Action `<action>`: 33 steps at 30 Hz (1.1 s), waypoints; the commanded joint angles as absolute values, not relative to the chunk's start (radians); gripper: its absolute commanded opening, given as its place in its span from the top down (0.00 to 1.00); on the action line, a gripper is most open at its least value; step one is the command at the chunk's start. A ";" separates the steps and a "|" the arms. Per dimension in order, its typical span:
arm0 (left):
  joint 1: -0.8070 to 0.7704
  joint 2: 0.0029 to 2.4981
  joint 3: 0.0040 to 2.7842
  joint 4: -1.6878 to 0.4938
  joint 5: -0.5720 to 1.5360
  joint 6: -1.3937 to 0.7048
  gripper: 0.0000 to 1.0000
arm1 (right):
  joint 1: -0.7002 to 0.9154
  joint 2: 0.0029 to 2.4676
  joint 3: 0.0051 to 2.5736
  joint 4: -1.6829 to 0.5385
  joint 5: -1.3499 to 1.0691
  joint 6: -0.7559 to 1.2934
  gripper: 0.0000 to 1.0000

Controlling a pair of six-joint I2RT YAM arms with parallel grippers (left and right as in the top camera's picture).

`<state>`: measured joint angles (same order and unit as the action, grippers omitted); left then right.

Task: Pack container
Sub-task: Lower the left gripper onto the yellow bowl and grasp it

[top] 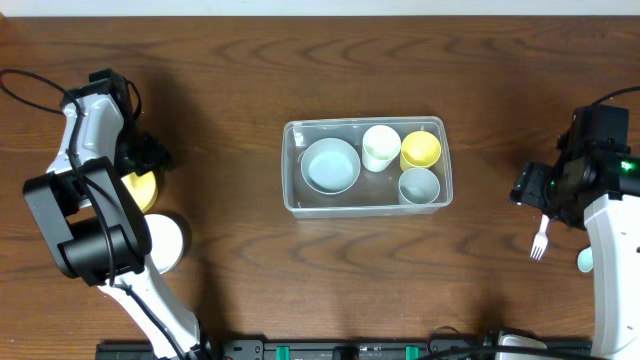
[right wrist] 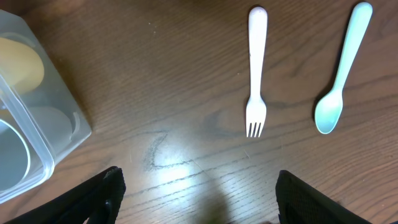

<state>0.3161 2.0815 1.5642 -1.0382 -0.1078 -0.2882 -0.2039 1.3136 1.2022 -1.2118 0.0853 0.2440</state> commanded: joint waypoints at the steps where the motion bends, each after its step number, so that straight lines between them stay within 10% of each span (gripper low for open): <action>1: 0.316 2.101 1.562 -1.031 -0.109 -0.290 0.21 | -0.210 1.309 1.205 -1.216 0.085 0.230 0.21; 19: 0.316 2.101 1.457 -0.913 -0.109 -0.290 0.21 | -0.210 1.309 1.205 -1.239 0.085 0.208 0.20; 33: 0.316 2.101 1.448 -0.914 -0.108 -0.290 0.68 | -0.210 1.309 1.205 -1.241 0.086 0.207 0.20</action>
<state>0.3161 2.0815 1.4479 -0.9092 -0.1074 -0.2893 -0.2039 1.3136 1.2022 -1.2385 0.0853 0.2222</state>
